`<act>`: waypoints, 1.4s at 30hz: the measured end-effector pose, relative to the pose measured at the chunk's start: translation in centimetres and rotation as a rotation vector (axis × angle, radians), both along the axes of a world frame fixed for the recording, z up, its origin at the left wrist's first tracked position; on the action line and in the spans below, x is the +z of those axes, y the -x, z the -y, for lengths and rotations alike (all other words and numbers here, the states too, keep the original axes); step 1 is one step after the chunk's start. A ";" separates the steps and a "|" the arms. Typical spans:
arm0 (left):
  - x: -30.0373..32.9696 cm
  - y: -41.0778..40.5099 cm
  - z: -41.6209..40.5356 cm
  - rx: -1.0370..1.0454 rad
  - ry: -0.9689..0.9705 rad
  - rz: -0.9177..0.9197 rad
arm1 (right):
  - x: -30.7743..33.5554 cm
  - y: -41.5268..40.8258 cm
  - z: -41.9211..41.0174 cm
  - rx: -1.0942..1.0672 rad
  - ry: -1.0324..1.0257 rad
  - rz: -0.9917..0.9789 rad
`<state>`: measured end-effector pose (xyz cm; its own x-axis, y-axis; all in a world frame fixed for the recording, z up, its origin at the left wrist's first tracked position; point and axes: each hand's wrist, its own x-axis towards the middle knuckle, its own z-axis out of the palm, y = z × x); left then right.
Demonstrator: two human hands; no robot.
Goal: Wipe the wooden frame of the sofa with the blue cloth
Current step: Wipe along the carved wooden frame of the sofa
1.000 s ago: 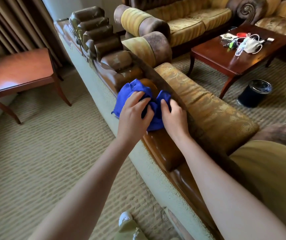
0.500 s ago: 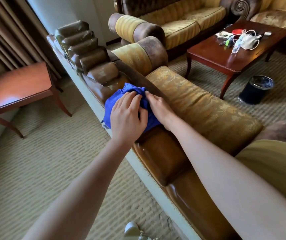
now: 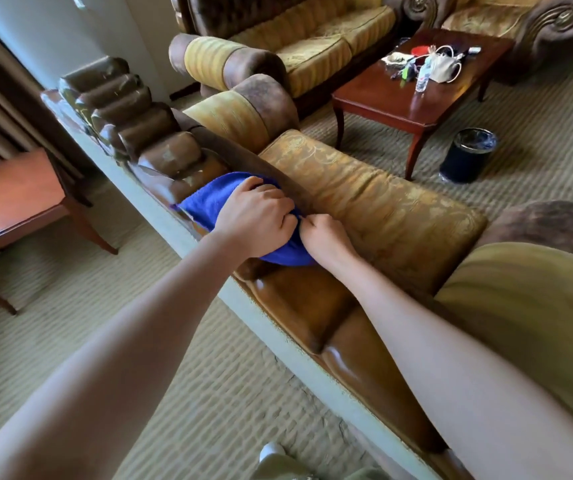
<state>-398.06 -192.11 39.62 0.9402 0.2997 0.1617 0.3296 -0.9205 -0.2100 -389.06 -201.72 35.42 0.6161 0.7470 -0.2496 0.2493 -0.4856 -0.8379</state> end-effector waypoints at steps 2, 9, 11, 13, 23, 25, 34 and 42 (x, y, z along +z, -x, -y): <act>0.5 -1.6 -0.8 -0.011 -0.034 -0.127 | 0.3 0.2 -0.3 -0.030 -0.054 -0.133; 1.2 -5.7 -2.2 0.098 0.017 -0.482 | 0.7 0.2 -1.3 -0.119 0.020 -0.268; 1.2 -5.5 -2.2 0.076 0.007 -0.509 | 0.4 0.3 -1.2 -0.145 0.064 -0.226; 0.7 -5.1 -1.5 0.014 -0.025 -0.482 | -0.1 0.3 -0.5 -0.179 0.107 -0.151; -1.3 -4.4 1.2 -0.253 -0.163 -0.501 | -1.3 -1.2 6.8 -0.344 0.166 -0.114; -0.5 -4.5 0.1 -0.221 -0.164 -0.520 | -1.2 -1.8 7.6 -0.301 0.173 -0.088; -3.8 -4.5 4.2 -0.045 -0.182 -0.388 | -2.8 -1.4 8.4 -0.141 0.268 -0.018; -1.5 -3.2 0.8 -0.133 -0.256 -0.340 | -3.5 -1.1 9.6 -0.115 0.171 0.133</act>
<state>-394.84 -192.92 38.14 0.9805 0.1630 -0.1098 0.0846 -0.8544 -0.5127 -387.95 -211.29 31.96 0.7306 0.6239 -0.2774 0.2872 -0.6493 -0.7042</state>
